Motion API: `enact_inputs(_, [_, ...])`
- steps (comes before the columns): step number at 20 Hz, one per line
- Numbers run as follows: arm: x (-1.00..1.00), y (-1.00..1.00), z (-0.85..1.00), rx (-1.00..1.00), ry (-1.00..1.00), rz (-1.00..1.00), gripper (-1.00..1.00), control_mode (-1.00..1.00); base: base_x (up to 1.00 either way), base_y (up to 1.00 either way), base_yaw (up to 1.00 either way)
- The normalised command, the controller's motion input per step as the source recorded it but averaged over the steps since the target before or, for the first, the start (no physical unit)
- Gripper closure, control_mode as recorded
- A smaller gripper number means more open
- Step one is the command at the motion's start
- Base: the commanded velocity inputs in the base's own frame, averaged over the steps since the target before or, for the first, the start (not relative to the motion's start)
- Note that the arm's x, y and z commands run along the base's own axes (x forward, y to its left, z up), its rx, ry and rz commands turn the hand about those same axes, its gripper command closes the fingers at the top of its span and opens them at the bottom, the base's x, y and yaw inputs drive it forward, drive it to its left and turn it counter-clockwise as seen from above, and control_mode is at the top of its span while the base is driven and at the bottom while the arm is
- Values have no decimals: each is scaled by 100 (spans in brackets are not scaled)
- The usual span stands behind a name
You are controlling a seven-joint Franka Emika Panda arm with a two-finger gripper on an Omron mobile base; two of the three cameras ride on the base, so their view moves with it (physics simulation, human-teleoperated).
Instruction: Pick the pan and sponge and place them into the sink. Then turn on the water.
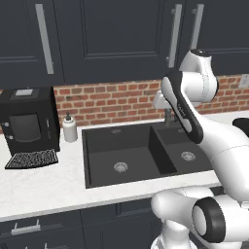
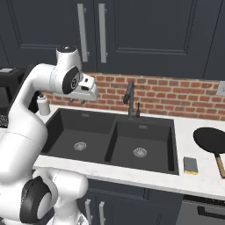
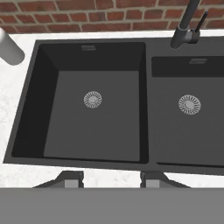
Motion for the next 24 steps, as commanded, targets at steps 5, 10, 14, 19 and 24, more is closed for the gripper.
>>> enact_inputs(5, [0,0,0,0,0,0,-100,100,0,0,0])
enact_inputs(10, [0,0,0,0,0,0,-100,100,0,0,0])
enact_inputs(14, [0,0,0,0,0,0,-100,100,0,0,0])
enact_inputs(19, [0,0,0,0,0,0,-100,100,-35,-8,0])
enact_inputs(24, [0,0,0,0,0,0,-100,100,-66,-23,0])
